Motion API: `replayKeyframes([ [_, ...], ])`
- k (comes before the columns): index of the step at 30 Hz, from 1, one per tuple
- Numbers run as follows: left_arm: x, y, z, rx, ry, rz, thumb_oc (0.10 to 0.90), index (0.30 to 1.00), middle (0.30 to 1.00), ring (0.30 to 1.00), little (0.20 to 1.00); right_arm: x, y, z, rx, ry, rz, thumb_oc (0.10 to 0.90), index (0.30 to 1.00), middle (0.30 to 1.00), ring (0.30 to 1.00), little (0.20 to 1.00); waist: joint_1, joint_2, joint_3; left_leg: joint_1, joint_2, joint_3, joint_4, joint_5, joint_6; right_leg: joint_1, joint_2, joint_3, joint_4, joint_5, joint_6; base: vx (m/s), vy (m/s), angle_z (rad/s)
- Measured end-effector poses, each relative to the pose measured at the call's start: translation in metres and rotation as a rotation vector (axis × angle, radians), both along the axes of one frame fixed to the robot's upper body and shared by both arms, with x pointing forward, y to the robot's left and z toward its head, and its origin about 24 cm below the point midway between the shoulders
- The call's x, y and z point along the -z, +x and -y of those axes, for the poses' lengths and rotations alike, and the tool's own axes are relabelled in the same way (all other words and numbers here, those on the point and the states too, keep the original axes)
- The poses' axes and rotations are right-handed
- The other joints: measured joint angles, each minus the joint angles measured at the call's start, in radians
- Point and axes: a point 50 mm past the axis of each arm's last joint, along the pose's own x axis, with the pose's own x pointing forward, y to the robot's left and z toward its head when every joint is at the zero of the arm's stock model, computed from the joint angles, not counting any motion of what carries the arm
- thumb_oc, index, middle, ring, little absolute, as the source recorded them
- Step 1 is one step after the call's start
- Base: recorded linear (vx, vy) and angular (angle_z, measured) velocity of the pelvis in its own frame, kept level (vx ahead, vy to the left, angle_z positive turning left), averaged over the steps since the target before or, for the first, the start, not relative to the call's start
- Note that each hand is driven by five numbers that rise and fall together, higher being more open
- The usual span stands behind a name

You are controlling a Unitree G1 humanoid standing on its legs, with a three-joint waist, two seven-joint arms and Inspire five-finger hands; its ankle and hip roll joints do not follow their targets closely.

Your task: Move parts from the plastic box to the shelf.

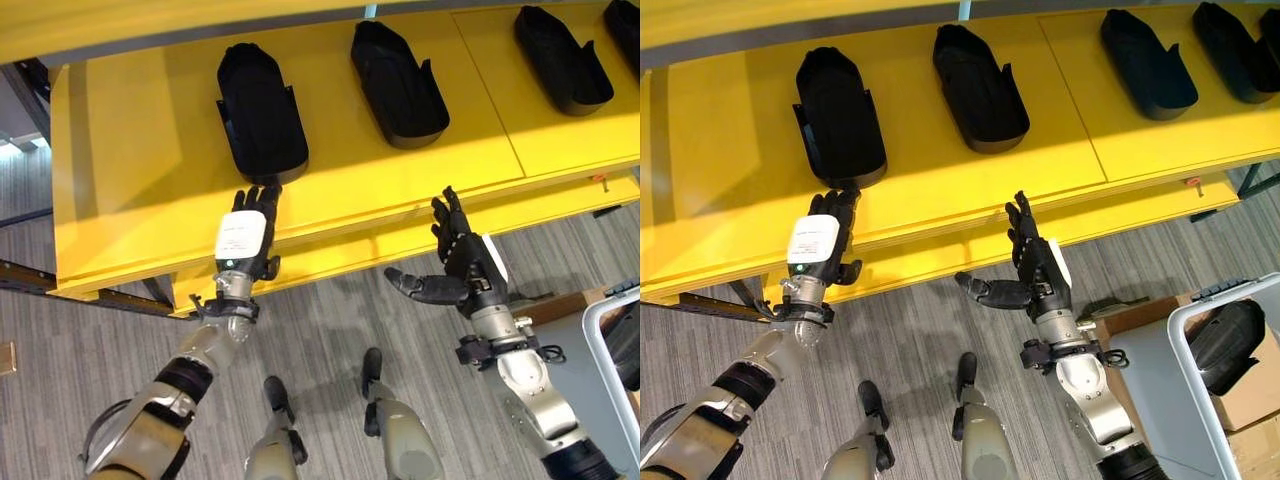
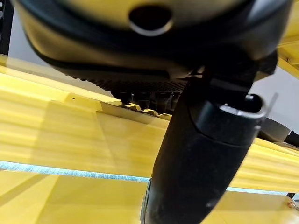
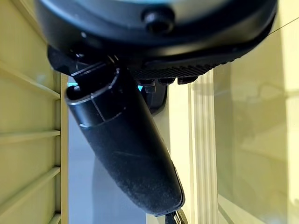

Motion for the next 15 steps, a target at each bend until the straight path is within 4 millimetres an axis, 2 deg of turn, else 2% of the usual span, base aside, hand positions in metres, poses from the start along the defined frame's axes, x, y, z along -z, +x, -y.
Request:
replayKeyframes([
  [15,-0.0052,0.0070,-0.0012,-0.011,0.023,0.017,0.900,1.000,1.000,1.000,1.000,0.0004,-0.0005,0.0002,-0.001,0.000,-0.001,0.900,1.000,1.000,1.000,1.000,-0.012,0.001,0.001,-0.008,0.000,0.001,0.000,-0.003,0.001,-0.005,0.000,0.000,-0.007,0.001,0.002,0.00,0.000,0.00],
])
